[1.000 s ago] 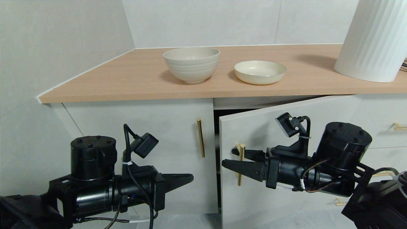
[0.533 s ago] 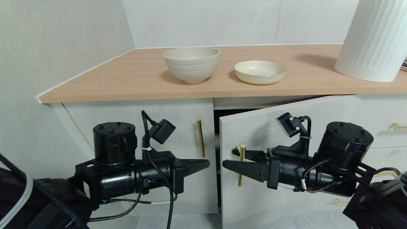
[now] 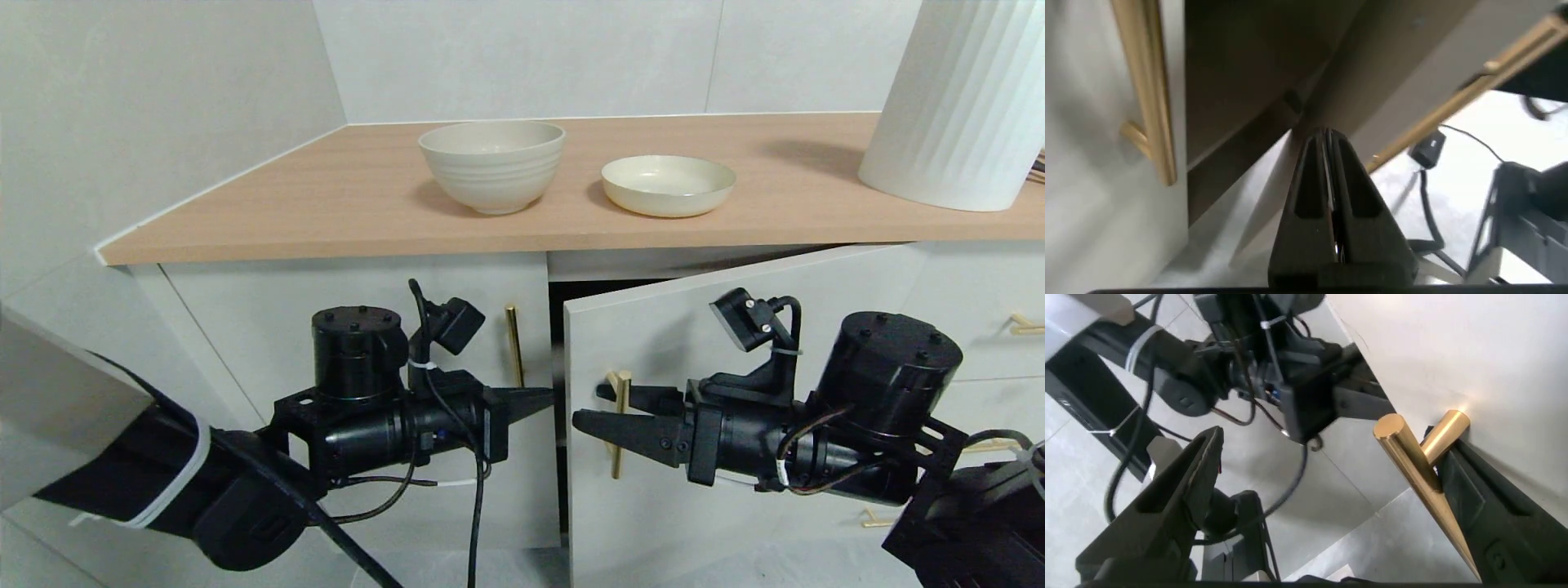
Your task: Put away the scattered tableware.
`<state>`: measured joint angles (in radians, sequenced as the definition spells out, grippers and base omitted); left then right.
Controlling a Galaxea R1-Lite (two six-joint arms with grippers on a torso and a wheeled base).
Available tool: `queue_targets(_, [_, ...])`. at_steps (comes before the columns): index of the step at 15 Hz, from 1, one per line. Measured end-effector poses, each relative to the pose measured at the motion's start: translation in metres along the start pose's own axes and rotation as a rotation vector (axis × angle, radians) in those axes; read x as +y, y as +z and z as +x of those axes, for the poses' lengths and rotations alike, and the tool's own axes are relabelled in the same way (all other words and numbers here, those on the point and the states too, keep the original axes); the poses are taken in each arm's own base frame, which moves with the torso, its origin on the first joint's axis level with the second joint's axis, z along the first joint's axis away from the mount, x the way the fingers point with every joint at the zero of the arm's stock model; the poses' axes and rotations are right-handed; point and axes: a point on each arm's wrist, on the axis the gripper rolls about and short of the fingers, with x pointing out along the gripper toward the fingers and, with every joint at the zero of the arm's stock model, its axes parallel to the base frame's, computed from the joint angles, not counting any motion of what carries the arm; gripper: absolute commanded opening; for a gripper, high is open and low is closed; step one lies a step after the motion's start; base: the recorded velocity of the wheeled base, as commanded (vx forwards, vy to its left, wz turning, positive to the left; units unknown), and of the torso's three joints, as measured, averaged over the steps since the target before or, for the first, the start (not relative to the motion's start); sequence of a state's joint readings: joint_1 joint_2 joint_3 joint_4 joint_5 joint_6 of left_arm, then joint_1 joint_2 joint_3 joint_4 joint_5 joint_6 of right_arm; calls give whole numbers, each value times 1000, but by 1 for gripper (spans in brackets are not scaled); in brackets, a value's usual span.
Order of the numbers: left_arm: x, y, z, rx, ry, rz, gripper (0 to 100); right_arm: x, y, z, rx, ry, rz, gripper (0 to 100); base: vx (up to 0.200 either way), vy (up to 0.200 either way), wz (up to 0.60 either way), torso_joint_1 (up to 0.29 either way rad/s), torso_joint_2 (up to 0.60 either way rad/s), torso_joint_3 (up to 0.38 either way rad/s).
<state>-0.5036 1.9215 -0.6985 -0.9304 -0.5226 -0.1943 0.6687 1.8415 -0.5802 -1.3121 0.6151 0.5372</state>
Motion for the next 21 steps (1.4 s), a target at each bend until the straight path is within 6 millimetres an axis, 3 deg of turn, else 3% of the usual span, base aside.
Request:
queue_targets(4, [8, 0, 18, -104, 55, 40, 0, 0, 0, 0, 0, 0, 0, 100, 0, 0, 0, 0, 0, 0])
queue_targets(8, [-5, -5, 42, -191, 40, 51, 0, 0, -1, -1, 1, -1, -1, 100, 0, 0, 0, 0, 0, 0])
queue_targets(14, [-16, -12, 49, -194, 2, 64, 0, -1, -3, -6, 8, -13, -8, 100, 0, 0, 0, 0, 0, 0])
queue_targets(21, [-22, -6, 50, -213, -19, 71, 0, -3, -8, -34, 13, -87, -56, 100, 0, 0, 0, 0, 0, 0])
